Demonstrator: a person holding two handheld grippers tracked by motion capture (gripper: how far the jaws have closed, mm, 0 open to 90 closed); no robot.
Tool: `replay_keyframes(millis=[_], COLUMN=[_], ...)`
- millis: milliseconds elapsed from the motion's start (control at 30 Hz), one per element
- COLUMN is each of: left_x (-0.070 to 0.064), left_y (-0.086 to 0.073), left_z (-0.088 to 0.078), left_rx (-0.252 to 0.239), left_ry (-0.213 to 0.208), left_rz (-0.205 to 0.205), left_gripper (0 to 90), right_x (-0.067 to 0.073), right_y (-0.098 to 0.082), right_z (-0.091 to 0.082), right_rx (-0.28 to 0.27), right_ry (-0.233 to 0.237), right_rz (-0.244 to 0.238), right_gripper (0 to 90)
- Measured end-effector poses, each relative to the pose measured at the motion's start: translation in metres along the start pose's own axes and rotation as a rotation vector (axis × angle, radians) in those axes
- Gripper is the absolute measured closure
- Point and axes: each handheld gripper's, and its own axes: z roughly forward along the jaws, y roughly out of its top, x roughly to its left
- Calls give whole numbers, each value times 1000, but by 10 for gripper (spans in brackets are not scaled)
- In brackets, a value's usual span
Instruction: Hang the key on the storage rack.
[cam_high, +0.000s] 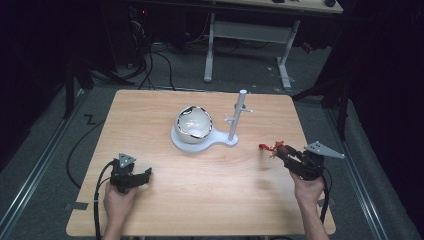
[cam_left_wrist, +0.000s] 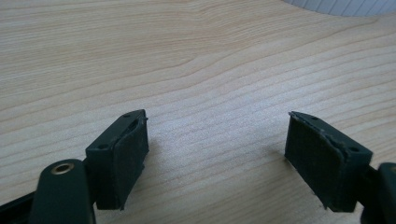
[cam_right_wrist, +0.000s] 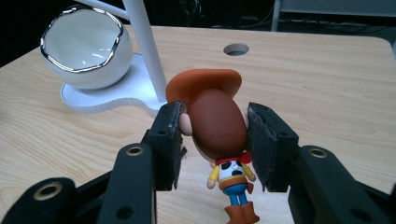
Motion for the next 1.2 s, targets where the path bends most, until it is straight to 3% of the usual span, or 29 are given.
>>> replay_keyframes(millis=[633, 1200], left_x=[0, 0], left_y=[0, 0], left_z=[0, 0], left_rx=[0, 0], left_ry=[1, 1], left_rz=[2, 2], left_gripper=[219, 219], right_x=[5, 18], right_y=[46, 76], right_z=[-21, -20], right_rx=[-88, -116], right_ry=[-2, 34], right_rz=[-46, -85], right_gripper=[574, 575])
